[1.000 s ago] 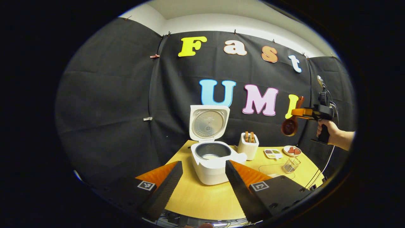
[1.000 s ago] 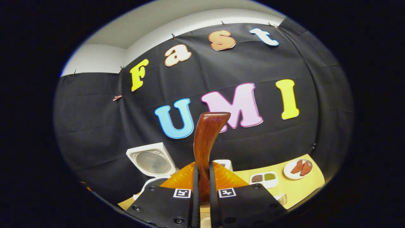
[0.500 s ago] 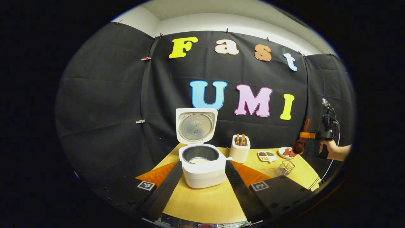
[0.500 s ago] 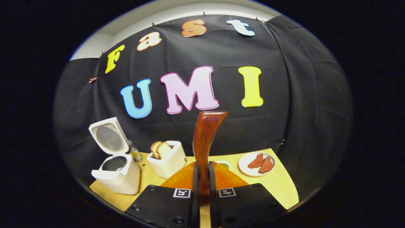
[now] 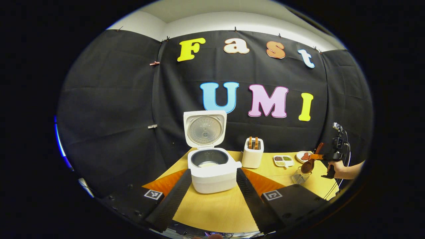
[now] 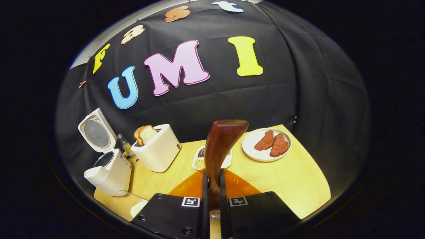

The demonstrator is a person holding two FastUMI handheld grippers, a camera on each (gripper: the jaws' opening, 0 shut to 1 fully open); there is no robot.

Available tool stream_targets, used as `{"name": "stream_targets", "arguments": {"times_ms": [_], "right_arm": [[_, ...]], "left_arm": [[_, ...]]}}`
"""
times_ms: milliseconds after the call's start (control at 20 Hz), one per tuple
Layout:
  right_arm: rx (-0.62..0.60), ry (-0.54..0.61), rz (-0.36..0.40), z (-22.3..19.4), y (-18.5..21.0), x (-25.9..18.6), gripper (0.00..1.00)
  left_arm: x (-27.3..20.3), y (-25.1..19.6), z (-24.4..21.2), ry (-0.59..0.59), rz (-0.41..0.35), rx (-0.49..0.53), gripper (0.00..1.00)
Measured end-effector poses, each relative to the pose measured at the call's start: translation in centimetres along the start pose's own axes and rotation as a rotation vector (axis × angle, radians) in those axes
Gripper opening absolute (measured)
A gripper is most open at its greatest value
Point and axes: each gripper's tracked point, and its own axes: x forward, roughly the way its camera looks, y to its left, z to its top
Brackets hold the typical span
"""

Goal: Close the left gripper, press the button to open the rice cooker; take a wooden spoon from the chopstick holder with the right hand, scoop a spoonful of rice and pour it into the rice cooker, then put the wooden spoon back into the chopstick holder.

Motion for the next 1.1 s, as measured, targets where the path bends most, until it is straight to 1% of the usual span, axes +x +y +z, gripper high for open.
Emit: {"name": "stream_targets", "arguments": {"times_ms": [200, 300, 400, 500, 550, 600, 650, 800, 850, 900, 950, 1050, 1100], "right_arm": [[-0.002, 0.051, 0.011, -1.9, 0.0, 1.0, 0.17], [0.025, 0.077, 0.010, -2.9, -0.1, 1.5, 0.17], [0.045, 0.104, 0.004, -3.8, -0.4, 1.8, 0.19], [0.067, 0.102, -0.002, -3.7, -1.0, 1.9, 0.18], [0.081, 0.101, -0.004, -3.5, -1.2, 1.7, 0.21], [0.093, 0.105, -0.014, -3.5, -1.6, 1.6, 0.31], [0.103, 0.112, -0.023, -3.7, -2.0, 1.3, 0.38], [0.127, 0.099, -0.013, -3.0, -2.4, -0.5, 0.74], [0.129, 0.092, -0.010, -2.8, -2.6, -1.2, 0.78], [0.132, 0.084, -0.010, -2.7, -2.9, -2.0, 0.93], [0.139, 0.075, -0.009, -2.2, -3.1, -2.9, 0.97], [0.137, 0.057, -0.016, -1.8, -3.7, -4.9, 0.98], [0.117, 0.041, -0.018, -1.6, -3.9, -5.9, 0.98]], "left_arm": [[-0.8, -0.9, -0.8, 0.018, 0.029, -0.017, 0.94], [-1.5, -0.7, -0.5, 0.021, 0.046, -0.008, 0.94], [-2.1, -0.5, -0.1, 0.019, 0.057, 0.014, 0.94], [-2.4, -0.1, 0.4, 0.015, 0.075, 0.029, 0.93], [-2.5, -0.1, 0.9, 0.007, 0.080, 0.027, 0.94], [-2.6, -0.2, 1.4, -0.003, 0.083, 0.019, 0.94], [-2.7, -0.4, 1.9, -0.014, 0.084, 0.007, 0.94], [-2.9, -1.3, 4.3, -0.066, 0.085, 0.001, 0.94], [-3.0, -1.6, 5.4, -0.093, 0.090, 0.009, 0.94], [-3.1, -1.8, 6.5, -0.125, 0.097, 0.019, 0.94], [-3.2, -2.1, 7.8, -0.163, 0.103, 0.031, 0.94], [-3.4, -2.9, 10.7, -0.258, 0.103, 0.045, 0.95], [-3.3, -2.9, 12.2, -0.310, 0.109, 0.035, 0.96]]}}
